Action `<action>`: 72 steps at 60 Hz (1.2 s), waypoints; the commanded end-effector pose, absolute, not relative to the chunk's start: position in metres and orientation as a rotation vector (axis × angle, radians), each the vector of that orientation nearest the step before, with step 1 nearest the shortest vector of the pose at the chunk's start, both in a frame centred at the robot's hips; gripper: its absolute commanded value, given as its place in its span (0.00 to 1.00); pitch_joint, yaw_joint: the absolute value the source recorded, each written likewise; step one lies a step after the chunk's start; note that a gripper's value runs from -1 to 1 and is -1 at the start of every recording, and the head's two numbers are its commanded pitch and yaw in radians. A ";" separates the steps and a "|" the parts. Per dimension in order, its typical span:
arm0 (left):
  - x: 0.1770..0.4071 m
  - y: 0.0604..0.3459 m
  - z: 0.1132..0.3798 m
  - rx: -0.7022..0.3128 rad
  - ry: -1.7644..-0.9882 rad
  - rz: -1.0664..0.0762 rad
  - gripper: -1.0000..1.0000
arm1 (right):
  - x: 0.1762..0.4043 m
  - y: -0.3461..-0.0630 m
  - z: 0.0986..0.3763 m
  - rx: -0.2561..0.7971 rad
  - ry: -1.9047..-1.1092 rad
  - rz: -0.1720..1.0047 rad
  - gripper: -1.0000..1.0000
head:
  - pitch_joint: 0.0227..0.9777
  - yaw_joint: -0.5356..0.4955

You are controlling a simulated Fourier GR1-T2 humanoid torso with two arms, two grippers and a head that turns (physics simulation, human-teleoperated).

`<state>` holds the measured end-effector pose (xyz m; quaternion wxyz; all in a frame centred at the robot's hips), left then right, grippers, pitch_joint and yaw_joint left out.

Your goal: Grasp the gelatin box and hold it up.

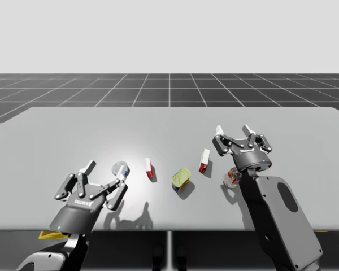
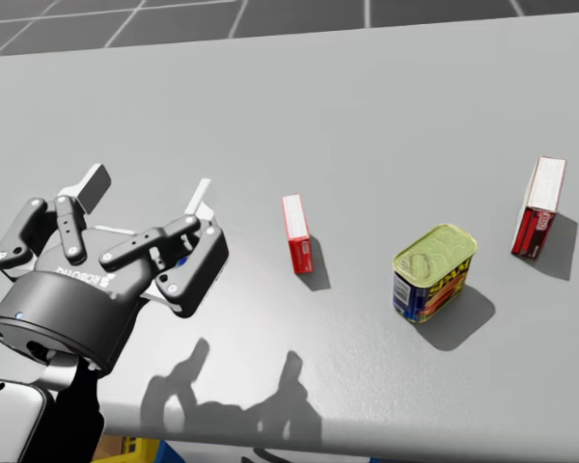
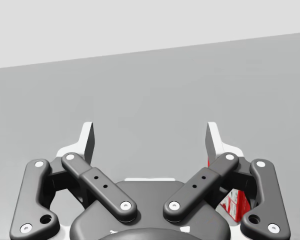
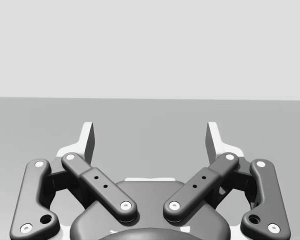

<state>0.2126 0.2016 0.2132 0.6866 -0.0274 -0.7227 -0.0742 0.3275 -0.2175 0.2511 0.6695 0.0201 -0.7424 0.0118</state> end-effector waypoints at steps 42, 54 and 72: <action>0.227 0.136 0.133 -0.197 -1.361 -0.169 0.00 | 0.329 -0.222 0.251 0.024 -1.683 0.022 0.00 | 0.85 0.68; 0.244 0.127 0.136 -0.187 -1.347 -0.157 0.00 | 0.329 -0.223 0.252 0.025 -1.685 0.017 0.00 | 0.85 0.68; 0.274 0.116 0.134 -0.186 -1.292 -0.099 0.00 | 0.330 -0.225 0.253 0.028 -1.687 0.008 0.00 | 0.85 0.67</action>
